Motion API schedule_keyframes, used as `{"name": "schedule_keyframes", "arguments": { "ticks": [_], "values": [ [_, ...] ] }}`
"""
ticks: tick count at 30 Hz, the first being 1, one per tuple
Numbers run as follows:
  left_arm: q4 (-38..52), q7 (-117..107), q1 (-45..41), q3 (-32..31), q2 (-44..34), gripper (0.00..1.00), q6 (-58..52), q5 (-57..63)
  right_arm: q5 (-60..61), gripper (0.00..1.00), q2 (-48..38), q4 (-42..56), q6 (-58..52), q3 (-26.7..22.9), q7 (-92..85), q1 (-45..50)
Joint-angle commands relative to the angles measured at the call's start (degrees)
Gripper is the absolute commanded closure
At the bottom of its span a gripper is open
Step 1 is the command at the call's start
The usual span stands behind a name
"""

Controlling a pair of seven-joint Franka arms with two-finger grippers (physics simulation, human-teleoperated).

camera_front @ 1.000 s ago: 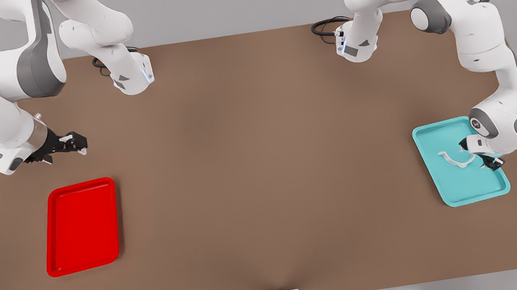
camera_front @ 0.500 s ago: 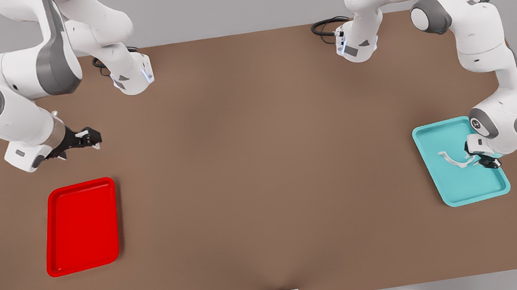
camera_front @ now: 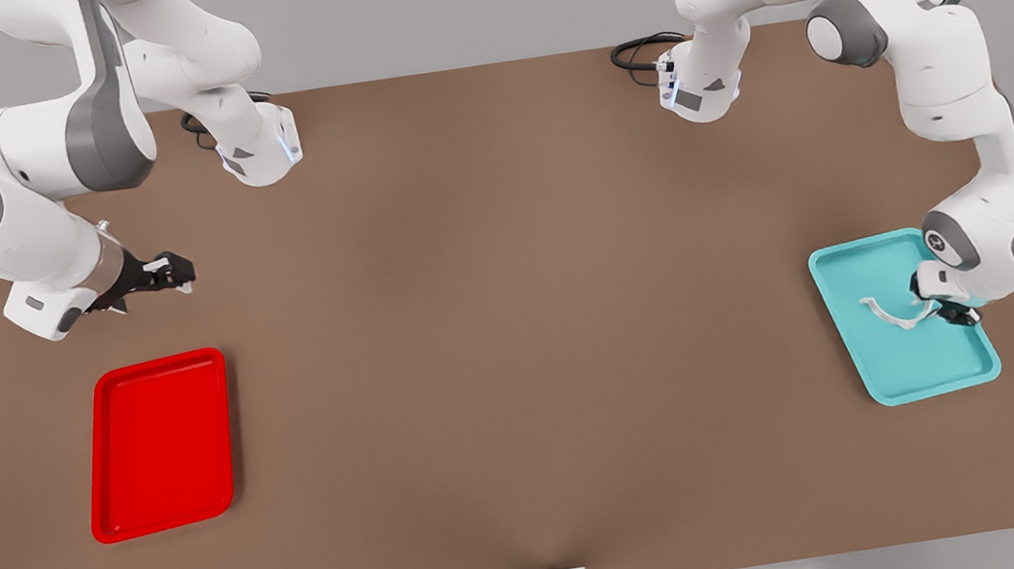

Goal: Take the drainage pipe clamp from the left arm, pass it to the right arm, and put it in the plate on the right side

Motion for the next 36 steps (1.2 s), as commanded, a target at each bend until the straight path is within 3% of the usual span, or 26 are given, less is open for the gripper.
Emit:
{"name": "schedule_keyframes", "arguments": {
  "ticks": [1, 10, 12, 15, 30, 36],
  "values": [
    [0.0, -0.7, 0.0, 0.2, -0.1, 0.54, -0.7, 0.2, 0.0, 0.00, 0.0, 0.0, -0.2, 0.0, 0.0, 0.4],
    [0.0, -0.7, 0.1, 0.8, 0.1, 0.54, -0.7, 0.2, 0.0, 0.00, 0.1, 0.0, -0.1, 0.0, 0.1, 0.4],
    [0.0, -0.9, 0.1, 0.8, 0.1, 0.67, -0.8, 0.2, 0.0, 0.00, 0.1, 0.0, -0.2, 0.0, 0.1, 0.4],
    [0.0, -0.8, 0.1, 0.8, 0.1, 0.78, -0.9, 0.2, 0.0, 0.00, 0.1, 0.0, -0.1, 0.0, 0.1, 0.4],
    [0.6, -2.2, -0.1, 0.8, -1.1, 0.79, -4.1, 0.0, 0.0, 0.00, 0.2, 0.0, -0.2, 0.0, 0.1, 0.5],
    [0.6, -6.0, -2.5, 0.8, -5.4, 0.79, -6.1, -0.2, 0.0, 0.00, 0.2, 0.0, -0.2, 0.0, 0.1, 0.5]
  ]
}}
